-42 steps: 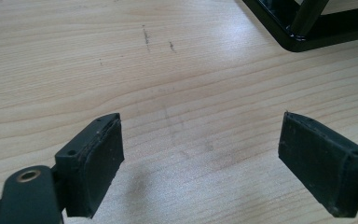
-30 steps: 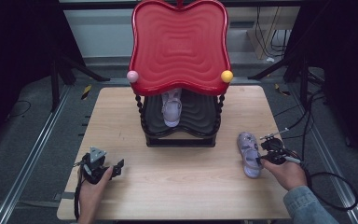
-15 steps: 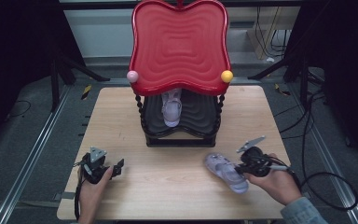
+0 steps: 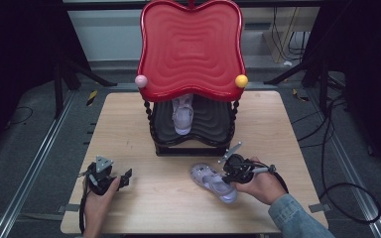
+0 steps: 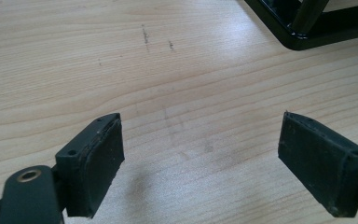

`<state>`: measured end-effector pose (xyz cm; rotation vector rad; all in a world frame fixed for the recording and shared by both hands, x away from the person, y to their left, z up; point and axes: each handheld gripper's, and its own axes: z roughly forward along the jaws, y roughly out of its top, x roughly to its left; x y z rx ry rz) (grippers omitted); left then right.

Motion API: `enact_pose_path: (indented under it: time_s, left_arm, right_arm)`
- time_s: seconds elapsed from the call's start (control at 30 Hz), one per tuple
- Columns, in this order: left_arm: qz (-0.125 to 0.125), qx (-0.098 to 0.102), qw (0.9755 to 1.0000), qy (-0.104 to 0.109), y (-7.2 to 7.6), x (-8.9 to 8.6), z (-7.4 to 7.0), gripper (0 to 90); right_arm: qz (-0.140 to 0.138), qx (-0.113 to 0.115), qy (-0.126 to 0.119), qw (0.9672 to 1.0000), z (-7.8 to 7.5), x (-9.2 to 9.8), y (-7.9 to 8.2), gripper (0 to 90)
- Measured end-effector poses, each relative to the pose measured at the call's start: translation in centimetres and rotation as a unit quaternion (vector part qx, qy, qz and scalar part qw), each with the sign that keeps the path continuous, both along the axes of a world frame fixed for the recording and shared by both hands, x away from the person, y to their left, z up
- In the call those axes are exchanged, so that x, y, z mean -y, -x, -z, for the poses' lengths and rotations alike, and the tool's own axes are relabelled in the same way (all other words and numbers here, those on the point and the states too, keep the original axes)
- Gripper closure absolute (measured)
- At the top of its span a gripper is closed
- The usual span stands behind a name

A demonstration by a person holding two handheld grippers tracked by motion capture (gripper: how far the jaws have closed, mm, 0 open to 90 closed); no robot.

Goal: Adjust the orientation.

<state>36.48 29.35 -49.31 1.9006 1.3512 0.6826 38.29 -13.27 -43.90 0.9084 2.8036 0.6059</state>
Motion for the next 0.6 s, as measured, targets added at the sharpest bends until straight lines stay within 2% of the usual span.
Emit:
enact_pose_path:
  time_s: [0.03, 0.07, 0.13, 0.23, 0.27, 0.3, 0.33, 0.37, 0.4, 0.43, 0.5, 0.6]
  left_arm:
    - [0.001, 0.0, 1.0, -0.001, 0.0, 0.0, 0.0, 13.5]
    - [0.0, 0.001, 1.0, -0.001, 0.0, 0.0, 0.0, 13.5]
    - [-0.001, 0.0, 1.0, -0.001, 0.0, 0.0, 0.0, 13.5]
    - [-0.001, -0.002, 1.0, -0.002, 0.0, -0.1, 0.1, 13.5]
    - [-0.001, -0.002, 1.0, -0.002, -0.1, -0.1, 0.1, 13.5]
    - [-0.002, -0.003, 1.0, -0.002, -0.1, -0.2, 0.1, 13.5]
    - [-0.002, -0.003, 1.0, -0.002, -0.1, -0.2, 0.1, 13.5]
    - [-0.002, -0.003, 1.0, -0.002, 0.0, -0.2, 0.1, 13.5]
    - [-0.002, -0.003, 1.0, -0.002, 0.0, -0.2, 0.1, 13.5]
    - [-0.002, -0.003, 1.0, -0.002, 0.0, -0.2, 0.1, 13.5]
    - [-0.002, -0.004, 1.0, -0.004, -0.1, -0.2, 0.1, 13.5]
    - [-0.002, -0.004, 1.0, -0.005, -0.1, -0.2, 0.2, 13.5]
  right_arm:
    - [0.0, 0.0, 0.0, 1.0, 0.0, 0.0, 0.0, 81.4]
    - [0.001, -0.006, 0.016, 0.9999, 0.4, 0.1, 0.1, 81.1]
    - [-0.002, -0.007, 0.025, 0.9997, 0.8, 0.2, 0.2, 80.8]
    - [0.0, -0.008, 0.025, 0.9997, 1.1, 0.4, 0.4, 80.5]
    - [0.004, -0.007, 0.014, 0.9999, 1.2, 0.6, 0.6, 78.6]
    - [0.004, -0.007, 0.014, 0.9999, 1.2, 0.6, 0.6, 78.6]
    - [0.015, -0.003, 0.008, 0.9999, 1.2, 0.9, 0.8, 72.6]
    - [0.015, -0.003, 0.008, 0.9999, 1.2, 0.9, 0.8, 72.6]
    - [0.027, 0.002, -0.004, 0.9996, 0.8, 1.3, 1.1, 66.5]
    - [0.027, 0.002, -0.004, 0.9996, 0.8, 1.3, 1.1, 66.5]
    - [0.038, 0.015, -0.016, 0.999, 0.2, 1.8, 1.6, 60.0]
    - [0.044, 0.029, -0.034, 0.998, -0.7, 2.3, 2.5, 56.8]
